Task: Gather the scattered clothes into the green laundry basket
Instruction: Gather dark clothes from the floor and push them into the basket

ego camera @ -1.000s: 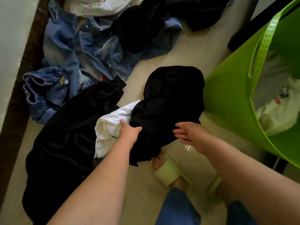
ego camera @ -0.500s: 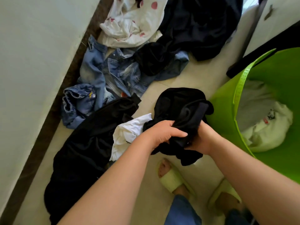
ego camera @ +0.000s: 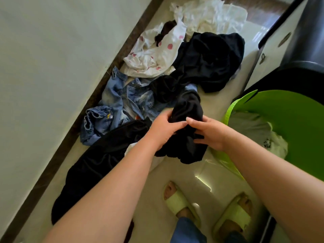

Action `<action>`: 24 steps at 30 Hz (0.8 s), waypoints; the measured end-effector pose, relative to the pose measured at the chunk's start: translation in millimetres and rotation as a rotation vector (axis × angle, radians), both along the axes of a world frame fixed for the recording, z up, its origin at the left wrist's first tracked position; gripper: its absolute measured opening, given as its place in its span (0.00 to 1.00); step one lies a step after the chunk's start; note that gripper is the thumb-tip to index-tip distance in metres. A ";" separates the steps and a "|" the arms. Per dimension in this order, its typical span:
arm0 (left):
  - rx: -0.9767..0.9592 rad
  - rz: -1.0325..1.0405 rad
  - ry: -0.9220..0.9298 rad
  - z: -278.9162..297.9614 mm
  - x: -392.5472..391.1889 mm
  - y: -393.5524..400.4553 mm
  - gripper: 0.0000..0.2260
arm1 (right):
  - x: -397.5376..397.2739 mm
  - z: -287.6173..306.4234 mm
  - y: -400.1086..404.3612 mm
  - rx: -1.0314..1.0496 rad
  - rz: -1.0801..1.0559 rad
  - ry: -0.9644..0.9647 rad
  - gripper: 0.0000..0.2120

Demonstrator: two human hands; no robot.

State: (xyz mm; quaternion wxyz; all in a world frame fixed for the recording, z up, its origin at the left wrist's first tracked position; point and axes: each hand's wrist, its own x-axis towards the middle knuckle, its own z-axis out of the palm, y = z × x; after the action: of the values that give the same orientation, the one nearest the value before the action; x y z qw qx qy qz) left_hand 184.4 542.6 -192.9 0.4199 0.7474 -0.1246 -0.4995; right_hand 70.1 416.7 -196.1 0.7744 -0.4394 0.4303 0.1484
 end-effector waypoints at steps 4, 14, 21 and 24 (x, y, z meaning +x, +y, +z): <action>0.013 -0.111 -0.119 21.3 17.0 -11.1 0.25 | 14.4 37.0 -18.5 0.016 -0.235 -0.082 0.16; 0.402 -0.518 -0.622 40.3 22.1 -31.2 0.14 | 23.8 130.9 -72.5 0.323 -0.323 -0.466 0.24; 0.267 -0.081 -0.344 86.6 47.3 -43.1 0.15 | 15.0 136.6 -115.8 0.187 -0.555 -0.380 0.20; 0.229 0.269 -0.052 108.3 61.0 -53.6 0.25 | 13.1 129.1 -120.3 -0.227 -0.223 -0.212 0.32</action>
State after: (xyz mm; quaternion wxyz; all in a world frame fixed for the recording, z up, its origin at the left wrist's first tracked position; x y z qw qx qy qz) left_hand 245.4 489.0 -84.6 0.3919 0.8130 0.0232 -0.4300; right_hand 83.2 296.3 -67.0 0.7726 -0.4865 0.4065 -0.0349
